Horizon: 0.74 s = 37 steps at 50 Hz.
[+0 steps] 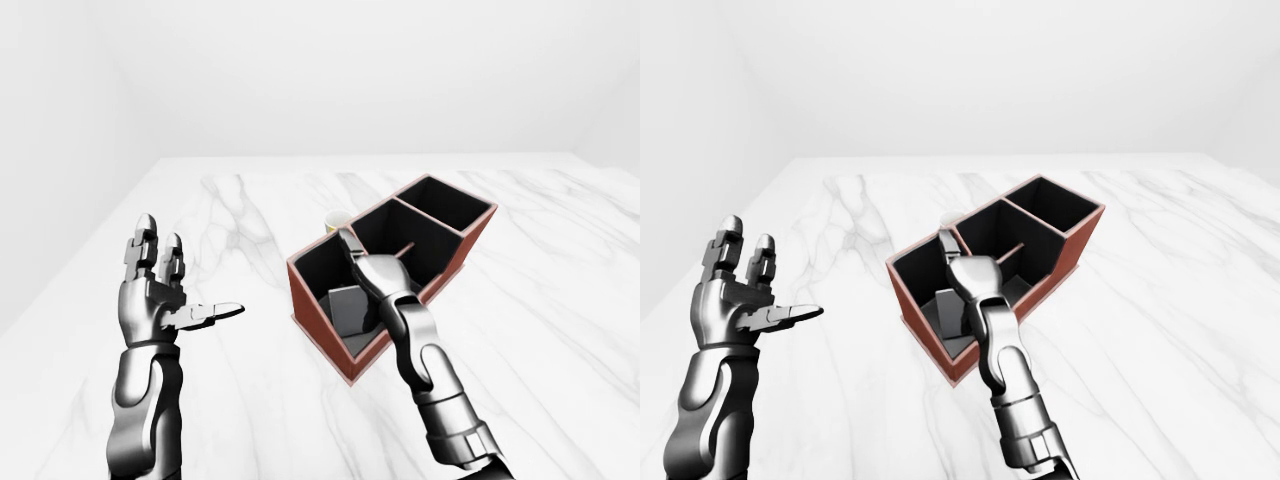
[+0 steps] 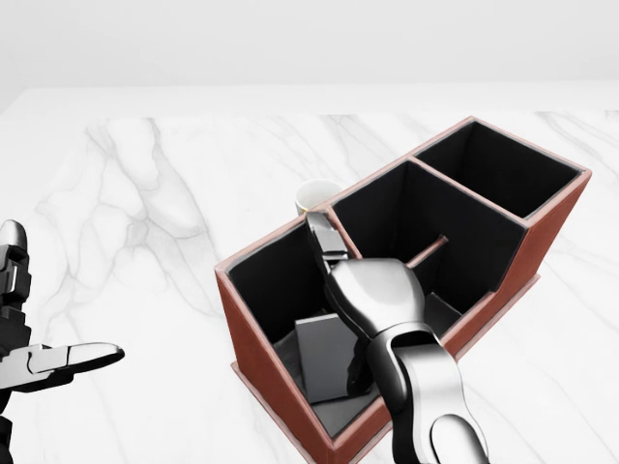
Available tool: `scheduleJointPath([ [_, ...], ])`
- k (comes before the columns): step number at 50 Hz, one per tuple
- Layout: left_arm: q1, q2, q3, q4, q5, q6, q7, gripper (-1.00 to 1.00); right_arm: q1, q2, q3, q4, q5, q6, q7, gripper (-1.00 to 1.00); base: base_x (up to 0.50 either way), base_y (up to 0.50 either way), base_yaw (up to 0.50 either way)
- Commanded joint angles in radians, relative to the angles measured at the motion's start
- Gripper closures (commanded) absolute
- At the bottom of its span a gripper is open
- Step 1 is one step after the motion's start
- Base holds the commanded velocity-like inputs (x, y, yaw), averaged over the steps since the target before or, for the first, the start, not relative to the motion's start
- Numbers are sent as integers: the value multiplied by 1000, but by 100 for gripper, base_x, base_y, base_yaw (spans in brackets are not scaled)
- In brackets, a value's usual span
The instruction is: Pick up the book and place it in the left compartment of the caddy.
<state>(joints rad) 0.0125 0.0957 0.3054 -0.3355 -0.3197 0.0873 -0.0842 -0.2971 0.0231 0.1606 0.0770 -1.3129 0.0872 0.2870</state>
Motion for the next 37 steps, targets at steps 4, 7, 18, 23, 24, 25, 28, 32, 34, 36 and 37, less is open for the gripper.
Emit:
scheduleJointPath([
  [4, -4, 1, -1, 7, 0, 0, 2, -100, 31, 26, 14, -294, -83, 0, 137, -100, 0, 0, 0],
  [7, -2, 1, -1, 3, 0, 0, 2, -100, 48, 43, 22, -413, -109, 0, 231, -100, 0, 0, 0],
  [18, 5, 0, 2, -19, 0, 0, -1, -100, 89, 136, 81, -806, -11, 0, 411, -100, 0, 0, 0],
  [23, 5, -1, 3, -17, 0, 0, -2, -100, 79, 157, 106, -908, -48, 0, 411, -100, 0, 0, 0],
  [24, 6, -2, 3, -15, 1, 0, -3, -100, 74, 168, 116, -944, -78, 0, 411, -100, 0, 0, 0],
  [25, 6, -2, 2, -12, 1, 0, -4, -100, 72, 176, 120, -964, -88, 0, 411, -100, 0, 0, 0],
  [28, 6, -1, 4, -24, -3, 0, -1, -100, 70, 202, 137, -1012, -112, 0, 411, -100, 0, 0, 0],
  [32, 11, -4, 4, -31, -2, 0, -3, -100, 75, 236, 163, -1081, -156, 0, 411, -100, 0, 0, 0],
  [34, 17, -4, 5, -52, -3, 0, -1, -100, 77, 260, 172, -1115, -168, 0, 411, -100, 0, 0, 0],
  [36, 18, -5, 7, -57, -3, 0, -3, -100, 65, 298, 159, -1124, -175, 0, 411, -100, 0, 0, 0],
  [37, 18, -6, 7, -56, -2, 0, -4, -100, 63, 320, 149, -1124, -170, 0, 411, -100, 0, 0, 0],
])
